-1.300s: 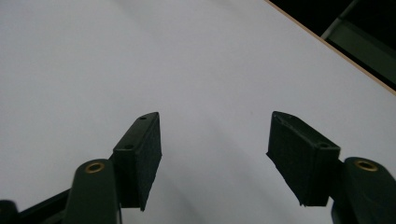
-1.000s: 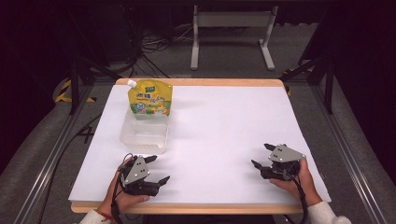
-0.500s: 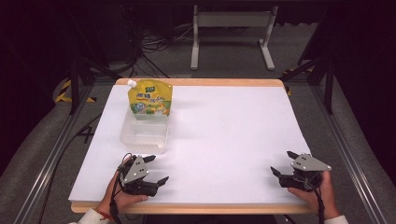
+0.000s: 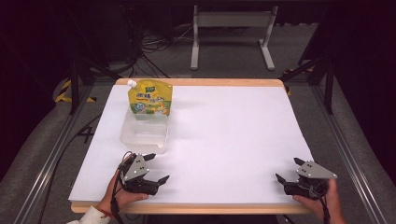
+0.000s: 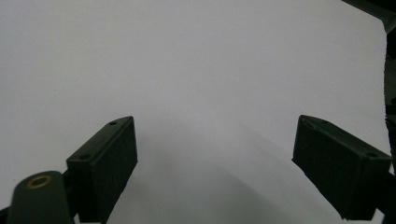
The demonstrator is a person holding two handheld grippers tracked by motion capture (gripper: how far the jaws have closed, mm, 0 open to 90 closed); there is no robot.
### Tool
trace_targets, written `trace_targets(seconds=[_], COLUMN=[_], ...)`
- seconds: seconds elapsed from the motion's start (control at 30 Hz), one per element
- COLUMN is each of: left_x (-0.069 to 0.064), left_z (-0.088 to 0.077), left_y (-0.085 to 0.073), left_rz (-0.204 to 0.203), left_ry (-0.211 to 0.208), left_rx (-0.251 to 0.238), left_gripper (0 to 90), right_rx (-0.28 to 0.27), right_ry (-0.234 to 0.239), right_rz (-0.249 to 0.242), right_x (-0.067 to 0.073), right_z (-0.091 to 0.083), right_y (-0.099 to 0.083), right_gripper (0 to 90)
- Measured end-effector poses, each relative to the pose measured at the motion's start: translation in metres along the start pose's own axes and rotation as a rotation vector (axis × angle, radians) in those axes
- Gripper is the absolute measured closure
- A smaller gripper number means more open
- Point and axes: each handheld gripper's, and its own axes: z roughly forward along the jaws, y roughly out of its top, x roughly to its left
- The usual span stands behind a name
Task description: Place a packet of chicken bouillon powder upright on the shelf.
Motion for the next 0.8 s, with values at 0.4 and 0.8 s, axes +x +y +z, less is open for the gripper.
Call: trace_targets(seconds=[0.4,0.8], left_x=[0.001,0.002], left_z=[0.008,0.01], left_y=[0.004,0.004], left_rz=[0.002,0.003], left_ry=[-0.017,-0.028], left_rx=[0.013,0.022], left_gripper=[11.8,11.7], right_rx=[-0.009,0.002], right_ry=[-0.005,-0.003], right_rz=[0.009,-0.004], right_x=[0.003,0.007], right_z=[-0.001,0.001], right_y=[-0.003,-0.002], right_gripper=[13.3,13.3])
